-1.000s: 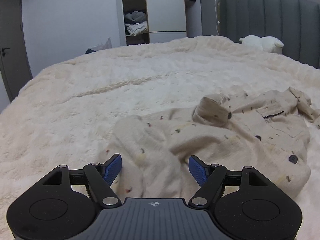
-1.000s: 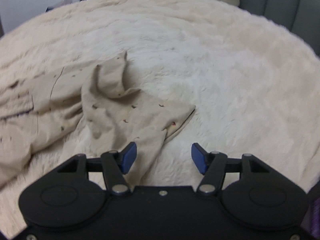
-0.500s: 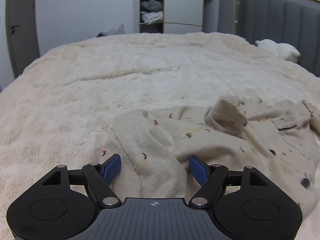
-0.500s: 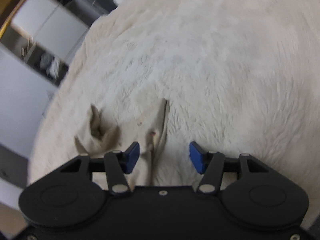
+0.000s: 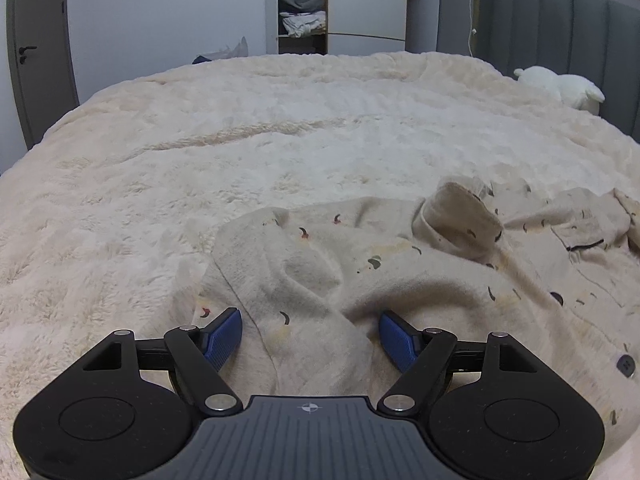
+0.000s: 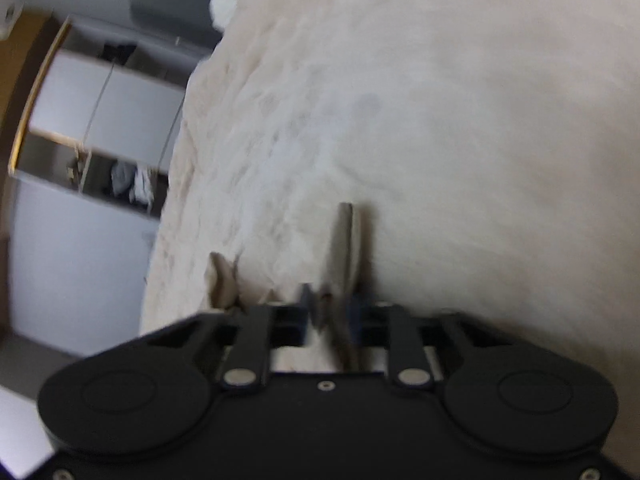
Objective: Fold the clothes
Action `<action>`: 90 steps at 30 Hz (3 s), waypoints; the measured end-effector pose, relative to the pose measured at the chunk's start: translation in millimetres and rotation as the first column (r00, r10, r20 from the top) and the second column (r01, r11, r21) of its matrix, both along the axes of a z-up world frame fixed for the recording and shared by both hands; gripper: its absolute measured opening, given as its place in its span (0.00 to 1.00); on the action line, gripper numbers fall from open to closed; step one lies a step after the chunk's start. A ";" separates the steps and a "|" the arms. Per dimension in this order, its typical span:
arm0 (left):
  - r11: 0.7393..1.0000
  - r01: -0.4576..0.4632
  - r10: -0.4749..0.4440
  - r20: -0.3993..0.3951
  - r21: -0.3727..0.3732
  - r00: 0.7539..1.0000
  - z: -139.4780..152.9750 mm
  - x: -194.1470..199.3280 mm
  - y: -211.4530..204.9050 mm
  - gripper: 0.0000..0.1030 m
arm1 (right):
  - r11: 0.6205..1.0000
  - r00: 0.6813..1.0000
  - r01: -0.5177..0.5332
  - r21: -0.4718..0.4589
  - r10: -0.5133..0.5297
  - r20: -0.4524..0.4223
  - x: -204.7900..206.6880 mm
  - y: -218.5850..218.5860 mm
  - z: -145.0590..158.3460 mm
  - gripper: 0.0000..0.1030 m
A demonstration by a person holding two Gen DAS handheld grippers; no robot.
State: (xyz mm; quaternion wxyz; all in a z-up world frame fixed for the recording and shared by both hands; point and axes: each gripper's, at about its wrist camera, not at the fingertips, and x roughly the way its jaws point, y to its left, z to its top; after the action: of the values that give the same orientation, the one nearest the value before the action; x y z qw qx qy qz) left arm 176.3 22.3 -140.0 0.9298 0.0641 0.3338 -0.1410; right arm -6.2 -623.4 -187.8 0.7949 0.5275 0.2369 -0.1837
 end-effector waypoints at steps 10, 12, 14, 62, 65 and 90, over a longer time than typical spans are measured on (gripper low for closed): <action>1.000 0.018 -0.018 0.003 0.024 1.000 -2.4 3.0 -0.6 0.70 | 0.624 0.977 -0.184 -0.759 0.028 -0.214 76.9 10.9 180.4 0.07; 0.999 0.023 -0.023 0.003 0.032 1.000 -3.2 3.4 -2.5 0.70 | 0.520 0.965 -0.208 -0.829 -0.031 -0.262 93.6 6.2 199.7 0.07; 0.998 0.031 -0.032 0.006 0.047 0.999 -4.6 3.1 -6.1 0.70 | 0.487 0.938 -0.267 -0.831 -0.067 -0.341 107.2 -1.1 196.5 0.10; 0.935 0.285 -0.246 -0.191 0.212 0.950 53.2 163.6 -121.8 0.06 | 0.840 0.976 -0.217 -0.497 0.178 -0.125 -4.6 143.3 44.6 0.62; 0.973 0.135 -0.117 -0.101 0.190 0.988 73.0 196.4 -118.1 0.06 | 0.848 0.979 -0.201 -0.490 0.168 -0.112 -0.9 138.6 39.3 0.62; 0.981 -0.144 0.136 -0.068 -0.132 0.988 49.9 123.0 -18.4 0.76 | 0.716 0.938 -0.344 -0.607 0.241 -0.248 18.7 173.5 44.6 0.62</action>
State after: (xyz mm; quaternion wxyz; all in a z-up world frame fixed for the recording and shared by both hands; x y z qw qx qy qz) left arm 299.3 3.9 -90.1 0.9295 -0.0273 0.3541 -0.0997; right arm 12.5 -449.9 -143.2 0.9253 0.1640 0.2997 -0.1644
